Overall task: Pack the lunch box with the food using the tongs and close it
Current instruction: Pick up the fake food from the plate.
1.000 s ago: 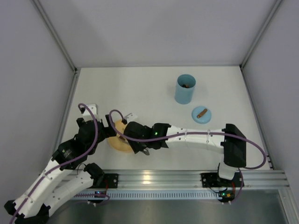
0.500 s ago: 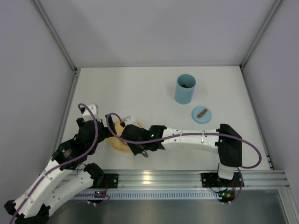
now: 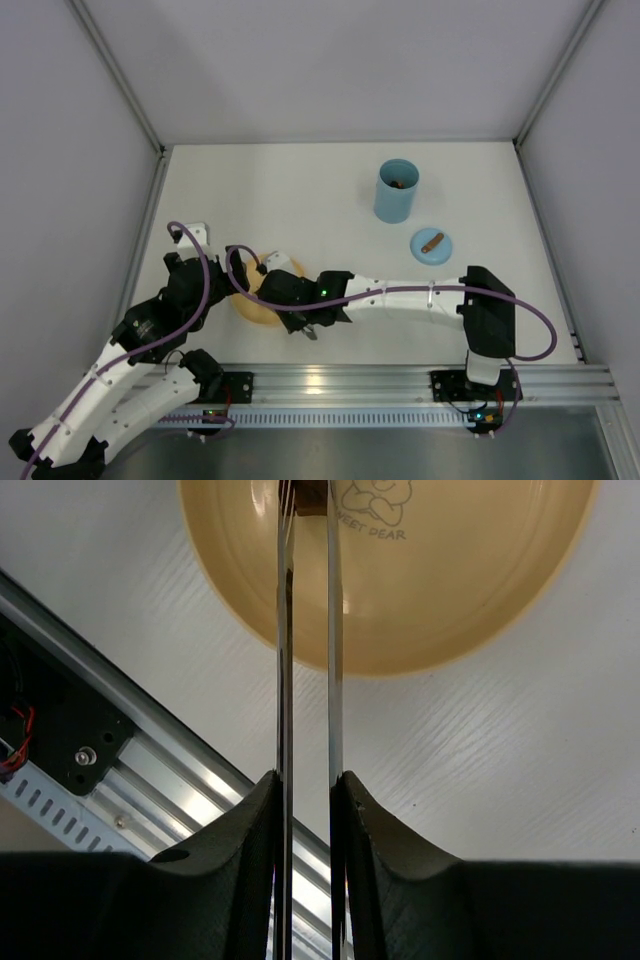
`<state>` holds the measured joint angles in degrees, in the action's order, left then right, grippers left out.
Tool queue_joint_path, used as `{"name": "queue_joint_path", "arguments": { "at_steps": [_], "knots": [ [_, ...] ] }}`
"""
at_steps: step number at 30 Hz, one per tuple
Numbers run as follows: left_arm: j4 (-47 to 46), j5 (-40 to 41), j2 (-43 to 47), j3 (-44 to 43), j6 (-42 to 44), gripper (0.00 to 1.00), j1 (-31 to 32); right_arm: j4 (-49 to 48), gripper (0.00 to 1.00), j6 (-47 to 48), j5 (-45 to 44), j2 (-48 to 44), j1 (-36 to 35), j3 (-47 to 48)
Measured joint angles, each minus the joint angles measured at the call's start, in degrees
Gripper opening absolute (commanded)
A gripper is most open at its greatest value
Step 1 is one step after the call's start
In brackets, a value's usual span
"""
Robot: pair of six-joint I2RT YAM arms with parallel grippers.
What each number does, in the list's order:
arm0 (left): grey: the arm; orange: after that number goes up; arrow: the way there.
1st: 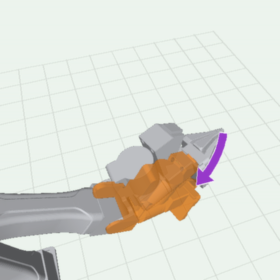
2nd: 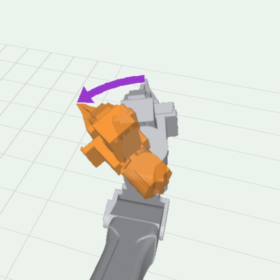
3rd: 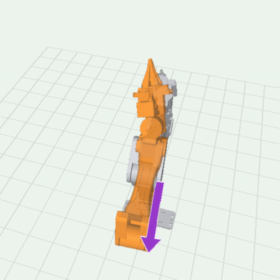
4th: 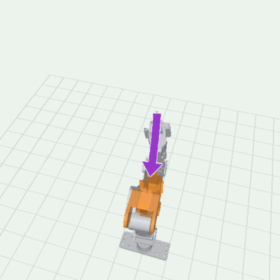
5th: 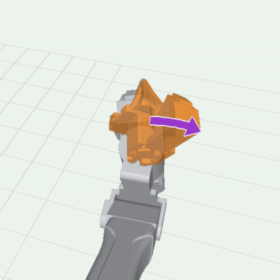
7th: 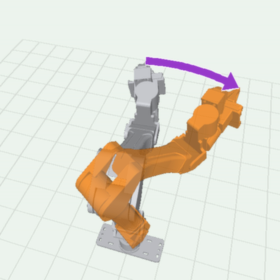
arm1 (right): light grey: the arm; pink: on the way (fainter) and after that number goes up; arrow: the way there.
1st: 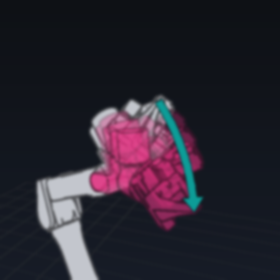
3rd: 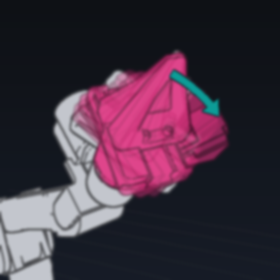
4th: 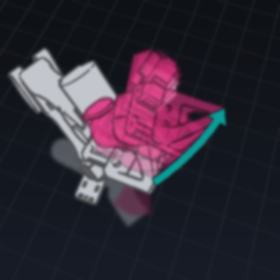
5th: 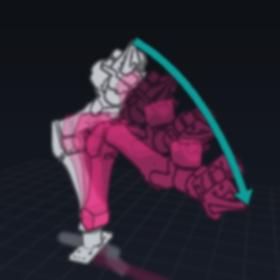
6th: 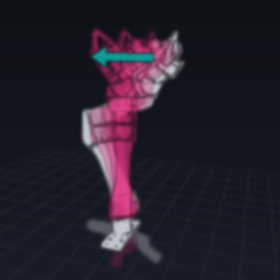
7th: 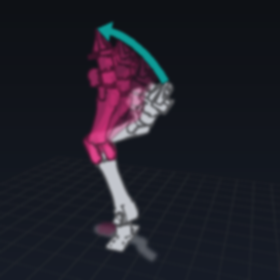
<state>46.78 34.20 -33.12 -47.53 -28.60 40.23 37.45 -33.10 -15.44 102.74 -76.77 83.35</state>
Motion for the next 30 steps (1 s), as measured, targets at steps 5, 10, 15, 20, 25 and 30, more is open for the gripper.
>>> {"name": "queue_joint_path", "arguments": {
  "at_steps": [5,10,15,20,25,30],
  "knots": [
    [0.0,0.0,0.0,0.0,0.0,0.99,0.0,0.1,0.21,0.0,-0.8,0.0,0.0,0.0],
    [0.0,0.0,0.0,0.0,0.0,0.99,0.0,0.4,0.21,0.0,-1.9,-1.0,0.0,0.0],
    [0.0,0.0,0.0,0.0,0.0,0.99,0.0,1.0,0.21,0.0,-3.1,-3.8,0.2,-0.1],
    [0.0,0.0,0.0,0.0,0.0,0.99,0.0,1.4,0.21,0.0,-4.3,-7.9,1.4,-0.7],
    [0.0,0.0,0.0,0.0,0.0,0.99,0.1,2.1,0.21,0.3,-5.0,-13.1,5.0,-3.2],
    [0.0,0.0,0.0,0.0,0.0,0.99,0.1,4.2,0.22,1.3,-6.0,-20.0,13.3,-5.4]
  ]
}}
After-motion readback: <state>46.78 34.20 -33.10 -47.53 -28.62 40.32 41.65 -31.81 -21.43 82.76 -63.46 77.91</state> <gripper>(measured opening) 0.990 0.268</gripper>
